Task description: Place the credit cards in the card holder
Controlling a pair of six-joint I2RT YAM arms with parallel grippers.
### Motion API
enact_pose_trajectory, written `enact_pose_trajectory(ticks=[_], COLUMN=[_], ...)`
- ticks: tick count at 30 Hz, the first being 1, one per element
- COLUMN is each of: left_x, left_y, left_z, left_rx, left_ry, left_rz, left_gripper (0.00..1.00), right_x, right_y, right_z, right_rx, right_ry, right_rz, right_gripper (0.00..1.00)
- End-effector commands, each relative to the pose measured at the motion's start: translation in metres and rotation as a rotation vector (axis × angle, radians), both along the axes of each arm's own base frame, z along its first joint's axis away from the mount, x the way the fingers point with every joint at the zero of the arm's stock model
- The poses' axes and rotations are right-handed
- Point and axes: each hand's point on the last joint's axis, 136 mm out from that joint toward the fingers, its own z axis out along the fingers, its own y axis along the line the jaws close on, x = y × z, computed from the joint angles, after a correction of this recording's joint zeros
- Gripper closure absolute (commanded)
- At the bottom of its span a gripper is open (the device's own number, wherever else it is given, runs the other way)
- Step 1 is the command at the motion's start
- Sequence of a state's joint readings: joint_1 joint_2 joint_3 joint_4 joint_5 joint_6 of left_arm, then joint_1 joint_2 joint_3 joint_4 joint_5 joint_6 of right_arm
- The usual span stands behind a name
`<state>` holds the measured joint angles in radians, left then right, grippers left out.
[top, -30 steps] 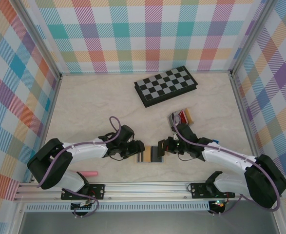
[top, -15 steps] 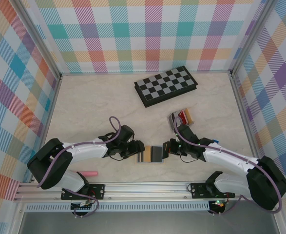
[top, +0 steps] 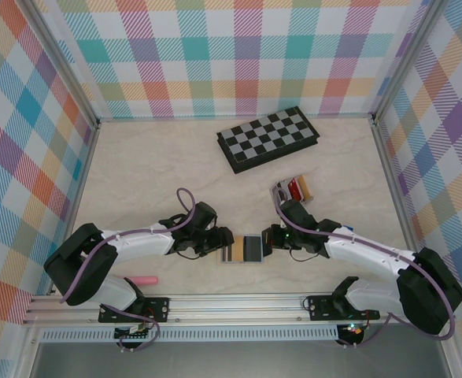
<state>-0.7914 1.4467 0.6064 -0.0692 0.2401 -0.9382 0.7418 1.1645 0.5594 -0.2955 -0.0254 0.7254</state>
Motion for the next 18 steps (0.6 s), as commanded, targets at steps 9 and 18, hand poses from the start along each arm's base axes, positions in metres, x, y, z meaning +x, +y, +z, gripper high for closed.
enact_pose_trajectory(ticks=[9, 18], left_x=[-0.004, -0.004], left_y=[-0.014, -0.015], left_z=[-0.003, -0.003], left_rx=[-0.034, -0.037], left_ry=[-0.003, -0.001], left_rz=[-0.033, -0.033], left_gripper=[0.37, 0.37], right_x=[-0.002, 0.0], right_y=[0.001, 0.014], right_z=[-0.003, -0.004], right_rx=[-0.011, 0.082], right_ry=[0.005, 0.025], right_rz=[0.015, -0.012], right_gripper=[0.96, 0.97])
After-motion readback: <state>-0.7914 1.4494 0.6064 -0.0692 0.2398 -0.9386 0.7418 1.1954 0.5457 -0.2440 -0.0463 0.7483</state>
